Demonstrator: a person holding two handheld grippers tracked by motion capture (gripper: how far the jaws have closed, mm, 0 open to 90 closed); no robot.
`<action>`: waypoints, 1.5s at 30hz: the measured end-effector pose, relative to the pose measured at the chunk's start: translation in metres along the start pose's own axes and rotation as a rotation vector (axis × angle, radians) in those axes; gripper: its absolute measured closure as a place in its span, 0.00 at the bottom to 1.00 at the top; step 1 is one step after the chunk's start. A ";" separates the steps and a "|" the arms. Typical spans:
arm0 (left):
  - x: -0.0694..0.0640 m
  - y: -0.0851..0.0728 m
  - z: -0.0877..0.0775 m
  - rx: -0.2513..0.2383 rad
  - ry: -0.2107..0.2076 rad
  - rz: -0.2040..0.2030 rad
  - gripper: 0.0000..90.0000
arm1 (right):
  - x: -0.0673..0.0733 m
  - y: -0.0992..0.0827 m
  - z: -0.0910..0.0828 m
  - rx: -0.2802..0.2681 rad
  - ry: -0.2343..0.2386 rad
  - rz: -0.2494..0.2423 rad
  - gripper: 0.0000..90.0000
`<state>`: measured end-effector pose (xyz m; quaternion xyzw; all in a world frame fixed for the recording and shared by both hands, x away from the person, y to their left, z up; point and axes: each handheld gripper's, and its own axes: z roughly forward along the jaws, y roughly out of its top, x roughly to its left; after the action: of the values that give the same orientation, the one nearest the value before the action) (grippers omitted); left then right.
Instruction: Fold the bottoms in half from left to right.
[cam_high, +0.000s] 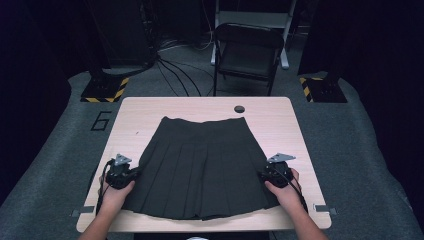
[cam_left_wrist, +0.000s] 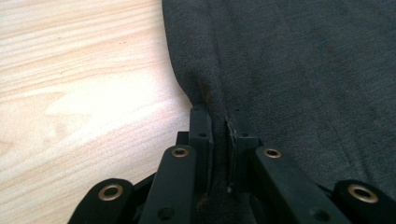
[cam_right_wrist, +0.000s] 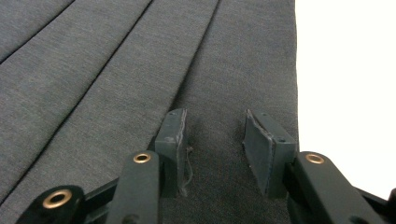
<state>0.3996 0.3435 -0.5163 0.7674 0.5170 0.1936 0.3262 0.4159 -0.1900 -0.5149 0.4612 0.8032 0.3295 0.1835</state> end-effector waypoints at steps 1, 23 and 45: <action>0.001 0.000 0.000 0.002 0.007 -0.005 0.93 | 0.001 0.000 -0.001 0.009 0.003 0.005 0.65; 0.030 -0.013 -0.030 0.086 0.007 -0.069 0.91 | 0.037 0.003 -0.007 0.095 0.136 -0.134 0.69; 0.036 0.055 0.028 0.075 0.016 -0.048 0.61 | 0.034 0.000 -0.006 0.071 0.156 -0.106 0.65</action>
<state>0.4679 0.3547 -0.4992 0.7649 0.5447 0.1724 0.2976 0.3948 -0.1628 -0.5100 0.3972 0.8494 0.3258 0.1210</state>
